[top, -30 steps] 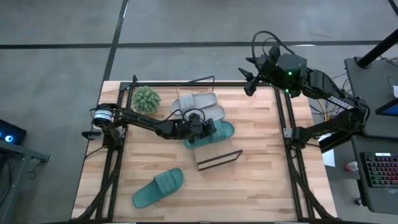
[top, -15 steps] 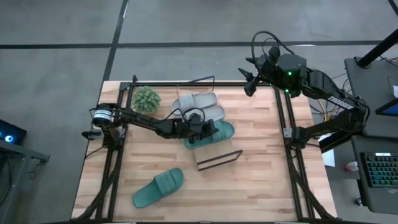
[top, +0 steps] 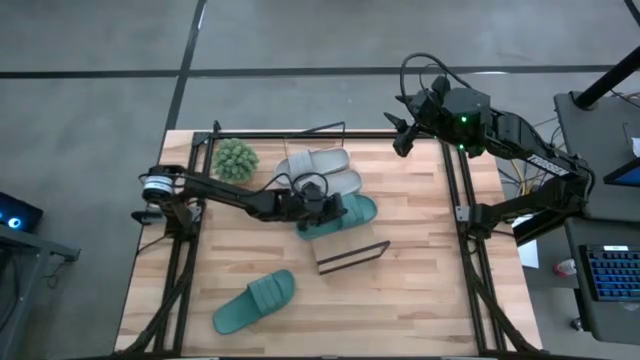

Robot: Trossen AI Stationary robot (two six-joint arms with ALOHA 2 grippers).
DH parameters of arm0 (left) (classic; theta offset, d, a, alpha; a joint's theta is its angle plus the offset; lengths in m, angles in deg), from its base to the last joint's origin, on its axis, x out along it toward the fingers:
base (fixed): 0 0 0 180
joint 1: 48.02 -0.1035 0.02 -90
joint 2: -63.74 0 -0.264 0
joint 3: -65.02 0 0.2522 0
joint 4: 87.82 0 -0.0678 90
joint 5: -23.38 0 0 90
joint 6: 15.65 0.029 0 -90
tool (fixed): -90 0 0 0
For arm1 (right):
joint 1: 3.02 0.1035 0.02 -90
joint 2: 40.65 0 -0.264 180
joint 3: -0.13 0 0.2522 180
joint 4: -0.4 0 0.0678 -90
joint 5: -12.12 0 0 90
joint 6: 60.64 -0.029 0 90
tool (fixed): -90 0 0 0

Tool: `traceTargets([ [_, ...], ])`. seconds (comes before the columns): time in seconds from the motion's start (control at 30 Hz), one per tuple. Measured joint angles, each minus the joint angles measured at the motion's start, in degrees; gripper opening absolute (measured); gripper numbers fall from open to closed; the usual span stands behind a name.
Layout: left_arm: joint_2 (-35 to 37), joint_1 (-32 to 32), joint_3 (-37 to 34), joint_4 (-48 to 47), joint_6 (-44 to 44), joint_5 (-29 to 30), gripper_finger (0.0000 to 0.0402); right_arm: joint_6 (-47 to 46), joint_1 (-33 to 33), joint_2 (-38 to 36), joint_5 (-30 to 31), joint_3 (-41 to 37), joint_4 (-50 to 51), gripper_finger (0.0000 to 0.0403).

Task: Pick and place slides into the shelf
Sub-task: Put the green slipper on the shelf

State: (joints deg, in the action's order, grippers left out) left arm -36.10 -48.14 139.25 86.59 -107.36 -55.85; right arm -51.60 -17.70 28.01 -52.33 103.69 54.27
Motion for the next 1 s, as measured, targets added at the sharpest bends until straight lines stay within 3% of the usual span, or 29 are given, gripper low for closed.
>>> traceTargets([
  [0.7, 20.14, 0.67, -1.79, -7.73, 21.5, 2.82, 0.0173, -0.02, 0.01, -0.02, -0.02, 0.0, -0.08, 0.0215],
  [1.0, 31.56, 4.08, -1.86, -22.95, 22.2, -0.92, 0.0173, -0.02, 0.02, -0.02, -0.02, 0.0, -0.04, 0.0215],
])
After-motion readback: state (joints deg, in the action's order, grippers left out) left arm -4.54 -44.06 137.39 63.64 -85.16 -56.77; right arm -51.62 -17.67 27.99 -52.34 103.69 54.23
